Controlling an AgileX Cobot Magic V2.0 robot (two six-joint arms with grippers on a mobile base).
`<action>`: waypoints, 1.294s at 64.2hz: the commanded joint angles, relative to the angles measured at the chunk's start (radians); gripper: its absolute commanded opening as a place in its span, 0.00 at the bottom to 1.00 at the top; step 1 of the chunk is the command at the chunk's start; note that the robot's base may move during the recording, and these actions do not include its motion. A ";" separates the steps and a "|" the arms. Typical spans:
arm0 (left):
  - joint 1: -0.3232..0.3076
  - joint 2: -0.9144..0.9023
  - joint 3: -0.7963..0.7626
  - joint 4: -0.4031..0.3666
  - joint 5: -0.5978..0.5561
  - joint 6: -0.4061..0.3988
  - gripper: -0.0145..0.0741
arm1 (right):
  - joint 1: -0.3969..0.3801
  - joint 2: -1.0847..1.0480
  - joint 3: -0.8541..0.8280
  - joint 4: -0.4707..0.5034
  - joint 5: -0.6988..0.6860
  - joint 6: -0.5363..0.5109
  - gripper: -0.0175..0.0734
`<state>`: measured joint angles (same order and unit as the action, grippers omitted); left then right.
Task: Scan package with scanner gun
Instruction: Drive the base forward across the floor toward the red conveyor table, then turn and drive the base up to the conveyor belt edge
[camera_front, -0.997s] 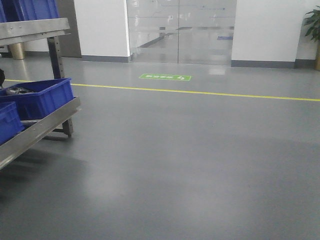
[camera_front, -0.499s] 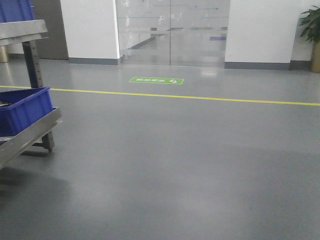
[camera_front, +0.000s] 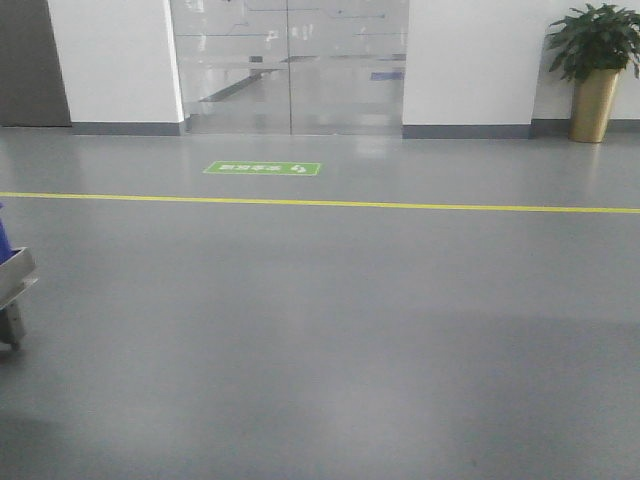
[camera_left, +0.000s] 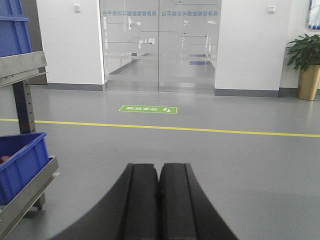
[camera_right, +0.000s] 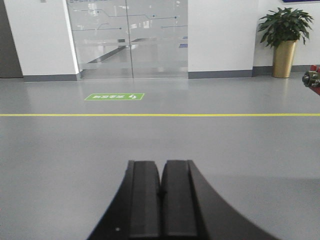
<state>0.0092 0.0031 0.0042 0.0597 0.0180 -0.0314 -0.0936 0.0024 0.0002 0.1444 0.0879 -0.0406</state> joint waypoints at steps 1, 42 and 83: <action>-0.001 -0.003 -0.004 -0.004 -0.018 -0.002 0.04 | 0.017 -0.002 0.000 -0.002 -0.020 -0.003 0.01; -0.006 -0.003 -0.004 -0.004 -0.018 -0.002 0.04 | 0.087 -0.002 0.000 -0.002 -0.020 -0.003 0.01; -0.006 -0.003 -0.004 -0.004 -0.018 -0.002 0.04 | 0.087 -0.002 0.000 -0.002 -0.020 -0.003 0.01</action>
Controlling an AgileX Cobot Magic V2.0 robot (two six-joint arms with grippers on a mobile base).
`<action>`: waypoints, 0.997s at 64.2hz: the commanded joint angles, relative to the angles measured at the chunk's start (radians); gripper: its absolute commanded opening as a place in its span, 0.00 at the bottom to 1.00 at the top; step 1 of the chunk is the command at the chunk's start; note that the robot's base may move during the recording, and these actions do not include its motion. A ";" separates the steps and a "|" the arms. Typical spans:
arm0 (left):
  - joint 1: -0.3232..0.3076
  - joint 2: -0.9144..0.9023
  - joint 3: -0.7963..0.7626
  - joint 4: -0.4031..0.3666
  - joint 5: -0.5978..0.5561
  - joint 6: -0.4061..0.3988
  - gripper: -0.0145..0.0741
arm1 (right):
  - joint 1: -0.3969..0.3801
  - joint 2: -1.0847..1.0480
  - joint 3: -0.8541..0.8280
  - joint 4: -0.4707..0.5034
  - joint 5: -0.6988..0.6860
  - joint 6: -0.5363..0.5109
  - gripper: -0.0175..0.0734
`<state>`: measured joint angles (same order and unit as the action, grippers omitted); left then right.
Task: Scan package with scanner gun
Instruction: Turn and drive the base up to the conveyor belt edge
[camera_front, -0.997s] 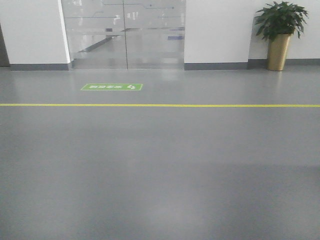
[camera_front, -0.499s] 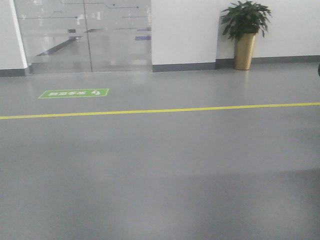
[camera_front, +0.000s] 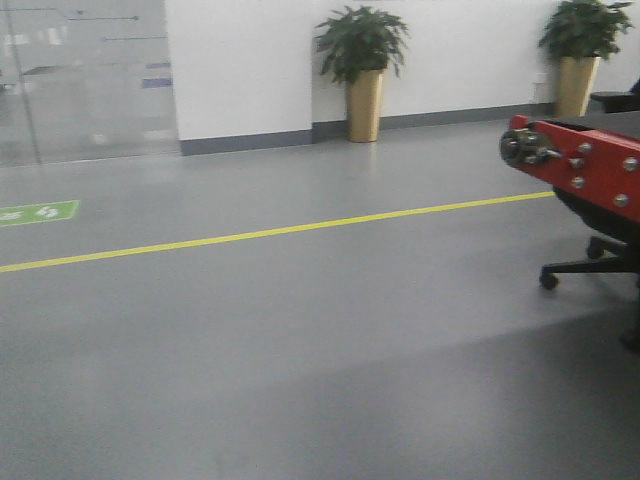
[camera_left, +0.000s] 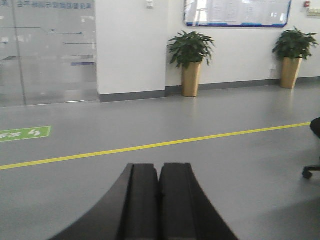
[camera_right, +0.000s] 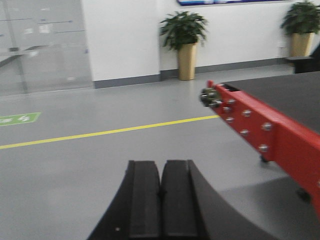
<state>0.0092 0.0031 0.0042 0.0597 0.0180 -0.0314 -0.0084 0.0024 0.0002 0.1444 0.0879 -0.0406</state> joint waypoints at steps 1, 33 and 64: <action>-0.006 -0.003 -0.004 -0.004 -0.018 -0.002 0.04 | 0.002 -0.002 0.000 -0.002 -0.020 -0.003 0.01; -0.007 -0.003 -0.004 -0.004 -0.018 -0.002 0.04 | 0.002 -0.002 0.000 -0.002 -0.020 -0.003 0.01; -0.007 -0.003 -0.004 -0.004 -0.018 -0.002 0.04 | -0.022 -0.002 0.000 -0.002 -0.020 -0.003 0.01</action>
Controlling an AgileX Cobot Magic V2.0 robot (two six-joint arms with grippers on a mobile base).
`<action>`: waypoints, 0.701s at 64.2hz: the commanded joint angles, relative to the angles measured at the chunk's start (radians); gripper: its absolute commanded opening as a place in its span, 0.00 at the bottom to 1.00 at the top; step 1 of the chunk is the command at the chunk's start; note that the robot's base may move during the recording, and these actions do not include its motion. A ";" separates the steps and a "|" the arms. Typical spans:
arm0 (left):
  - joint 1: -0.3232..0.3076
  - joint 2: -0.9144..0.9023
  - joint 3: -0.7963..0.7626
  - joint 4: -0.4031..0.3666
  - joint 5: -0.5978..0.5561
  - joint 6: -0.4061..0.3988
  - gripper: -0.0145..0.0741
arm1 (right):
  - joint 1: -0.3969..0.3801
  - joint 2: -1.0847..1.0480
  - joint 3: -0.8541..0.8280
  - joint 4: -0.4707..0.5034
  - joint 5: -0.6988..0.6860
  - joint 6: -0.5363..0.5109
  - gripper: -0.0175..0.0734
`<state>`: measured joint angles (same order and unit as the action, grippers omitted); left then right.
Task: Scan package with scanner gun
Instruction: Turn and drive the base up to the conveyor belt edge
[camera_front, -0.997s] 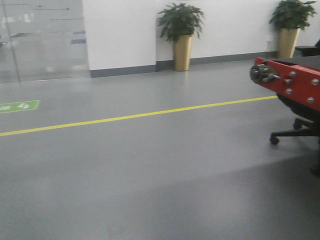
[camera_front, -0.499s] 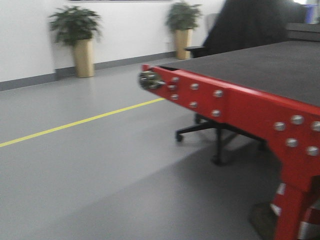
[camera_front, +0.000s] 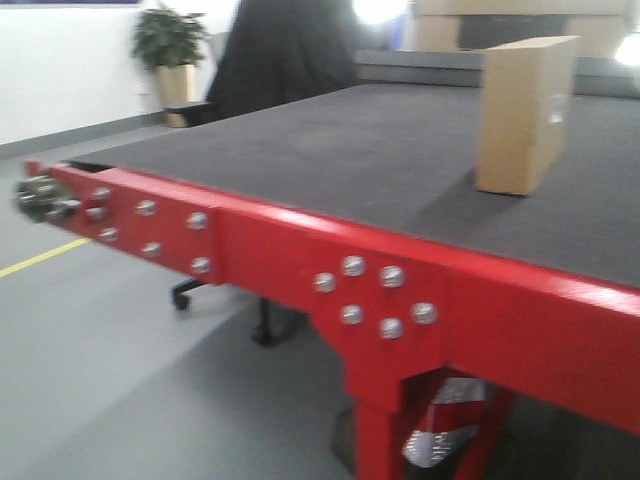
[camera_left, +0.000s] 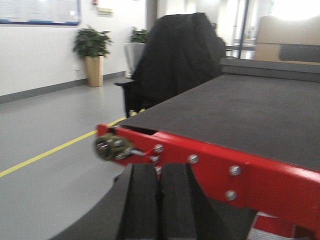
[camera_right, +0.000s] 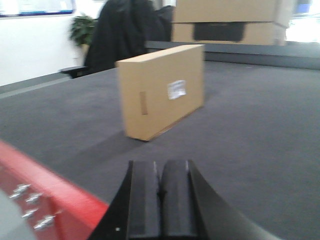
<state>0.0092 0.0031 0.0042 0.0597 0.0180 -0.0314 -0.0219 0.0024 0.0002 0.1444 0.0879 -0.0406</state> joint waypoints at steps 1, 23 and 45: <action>-0.007 -0.003 -0.004 -0.004 -0.018 -0.002 0.04 | -0.008 -0.002 0.000 -0.002 -0.020 -0.003 0.01; -0.007 -0.003 -0.004 -0.004 -0.018 -0.002 0.04 | -0.008 -0.002 0.000 -0.002 -0.020 -0.003 0.01; -0.007 -0.003 -0.004 -0.004 -0.018 -0.002 0.04 | -0.008 -0.002 0.000 -0.002 -0.020 -0.003 0.01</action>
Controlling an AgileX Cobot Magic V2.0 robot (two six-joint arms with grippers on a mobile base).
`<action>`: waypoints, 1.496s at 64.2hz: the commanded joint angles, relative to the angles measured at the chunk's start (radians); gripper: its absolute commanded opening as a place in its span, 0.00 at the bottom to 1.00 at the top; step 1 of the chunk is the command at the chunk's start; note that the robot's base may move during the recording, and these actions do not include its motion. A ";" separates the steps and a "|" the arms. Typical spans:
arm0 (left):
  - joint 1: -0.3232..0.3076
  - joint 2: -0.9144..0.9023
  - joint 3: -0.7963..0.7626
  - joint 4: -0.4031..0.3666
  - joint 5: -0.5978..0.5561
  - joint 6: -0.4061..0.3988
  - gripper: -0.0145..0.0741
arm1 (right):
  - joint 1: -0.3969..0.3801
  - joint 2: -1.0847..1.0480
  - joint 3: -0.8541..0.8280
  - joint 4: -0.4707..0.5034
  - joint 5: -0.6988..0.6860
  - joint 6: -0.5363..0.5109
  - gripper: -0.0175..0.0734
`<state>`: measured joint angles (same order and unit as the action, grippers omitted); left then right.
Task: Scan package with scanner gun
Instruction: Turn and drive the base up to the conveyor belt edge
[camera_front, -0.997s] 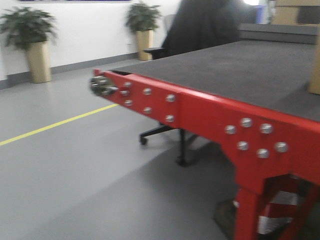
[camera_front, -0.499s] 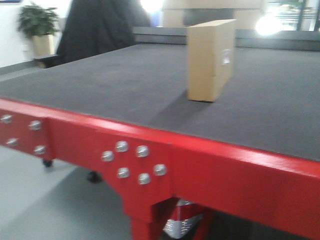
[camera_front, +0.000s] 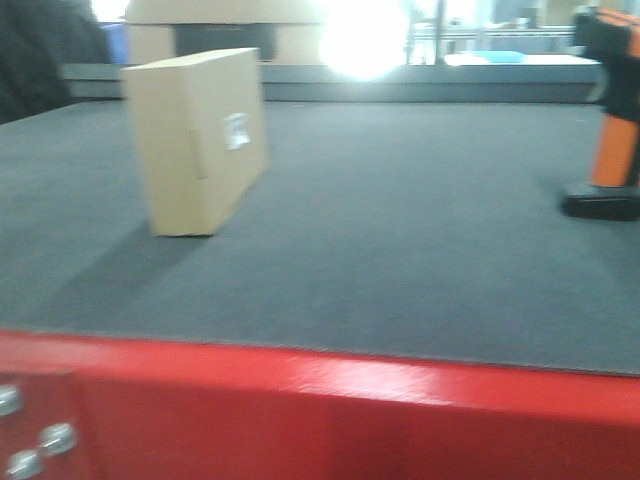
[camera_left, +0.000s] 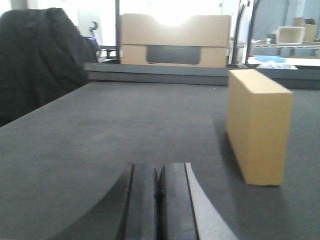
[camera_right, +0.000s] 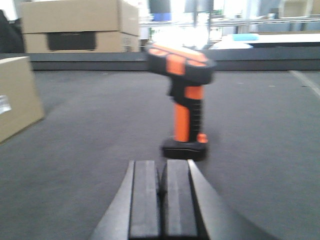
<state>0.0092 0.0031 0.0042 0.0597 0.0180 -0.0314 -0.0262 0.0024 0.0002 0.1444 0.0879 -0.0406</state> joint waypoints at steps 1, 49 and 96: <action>-0.007 -0.003 -0.004 -0.004 -0.018 -0.002 0.04 | -0.004 -0.002 0.000 -0.002 -0.020 -0.003 0.01; 0.053 -0.003 -0.004 -0.004 -0.018 -0.002 0.04 | 0.001 -0.002 0.000 -0.002 -0.020 -0.003 0.01; 0.053 -0.003 -0.004 -0.004 -0.018 -0.002 0.04 | 0.000 -0.002 0.000 -0.002 -0.023 -0.003 0.01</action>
<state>0.0586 0.0031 0.0042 0.0597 0.0180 -0.0314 -0.0262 0.0024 0.0002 0.1444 0.0879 -0.0406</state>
